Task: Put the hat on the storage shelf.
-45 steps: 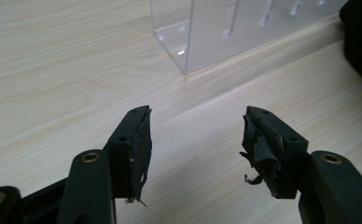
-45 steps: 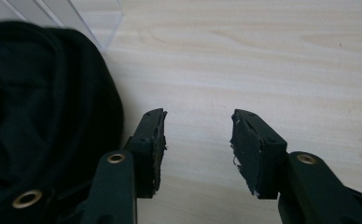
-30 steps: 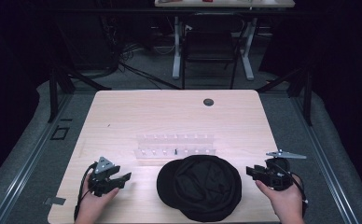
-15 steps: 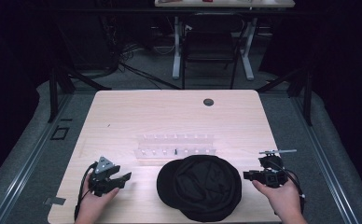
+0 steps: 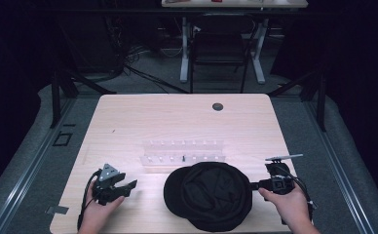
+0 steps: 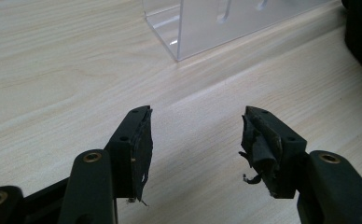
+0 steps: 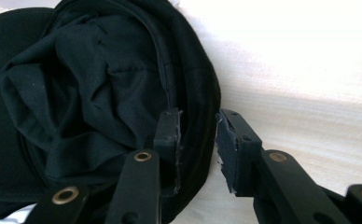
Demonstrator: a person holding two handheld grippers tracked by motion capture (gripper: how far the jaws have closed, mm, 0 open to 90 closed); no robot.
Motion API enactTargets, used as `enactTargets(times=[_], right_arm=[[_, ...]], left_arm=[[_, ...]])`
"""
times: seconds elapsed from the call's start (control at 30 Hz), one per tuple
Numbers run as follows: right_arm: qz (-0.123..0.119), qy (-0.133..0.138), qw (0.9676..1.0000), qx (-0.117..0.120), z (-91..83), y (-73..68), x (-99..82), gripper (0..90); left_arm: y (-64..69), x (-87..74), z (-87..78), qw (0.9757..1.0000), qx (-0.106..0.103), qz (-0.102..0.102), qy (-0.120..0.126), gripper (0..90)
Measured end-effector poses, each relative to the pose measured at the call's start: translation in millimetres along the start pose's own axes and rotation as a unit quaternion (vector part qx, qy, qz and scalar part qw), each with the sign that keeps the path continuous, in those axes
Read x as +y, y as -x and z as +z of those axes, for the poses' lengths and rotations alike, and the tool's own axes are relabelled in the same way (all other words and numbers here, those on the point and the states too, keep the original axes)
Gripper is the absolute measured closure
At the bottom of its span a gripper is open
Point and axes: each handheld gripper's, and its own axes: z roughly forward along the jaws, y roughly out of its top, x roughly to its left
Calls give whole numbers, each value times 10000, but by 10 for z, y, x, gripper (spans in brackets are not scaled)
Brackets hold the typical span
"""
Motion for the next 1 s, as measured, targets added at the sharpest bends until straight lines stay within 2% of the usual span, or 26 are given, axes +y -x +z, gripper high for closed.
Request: enactTargets(times=[0.07,0.13,0.2,0.27,0.33,0.43,0.47,0.5,0.6,0.63,0.73,0.77,0.87,0.97,1.0], right_arm=[[-20,-15,10000,-61,17,2,-2,684],[-43,-62,10000,-26,31,16,1,679],[35,-3,10000,-36,62,14,1,684],[-24,-122,9999,-46,67,27,13,698],[16,-159,9998,-79,94,33,24,698],[58,-304,9995,29,139,50,47,693],[111,-234,9997,33,158,48,43,693],[55,-357,9993,19,161,58,52,693],[134,-309,9994,51,213,64,41,700],[95,-444,9990,53,231,84,44,705],[135,-443,9989,52,256,87,39,712],[206,-520,9984,129,278,95,38,719],[200,-653,9976,118,312,104,37,732],[346,-697,9968,173,352,119,35,739],[357,-794,9960,180,356,134,39,742]], left_arm=[[2,1,2,10000,-4,3,-4,433],[3,2,2,10000,-3,10,-3,433],[4,1,4,10000,-6,19,-6,433],[6,0,5,10000,-6,12,-15,433],[4,0,6,10000,-4,23,-21,433],[3,0,8,10000,-11,21,-21,433],[2,0,8,10000,-9,27,-24,433],[3,-1,9,10000,-7,18,-26,433],[-1,-2,8,10000,-15,29,-39,433],[0,-3,8,10000,-14,16,-25,433],[-1,-4,6,10000,-11,11,-15,433],[-2,-4,6,10000,-6,15,-16,433],[1,-4,6,10000,-7,23,-32,433],[4,-3,8,10000,-2,35,-41,433],[4,-3,7,10000,-3,36,-39,433]])
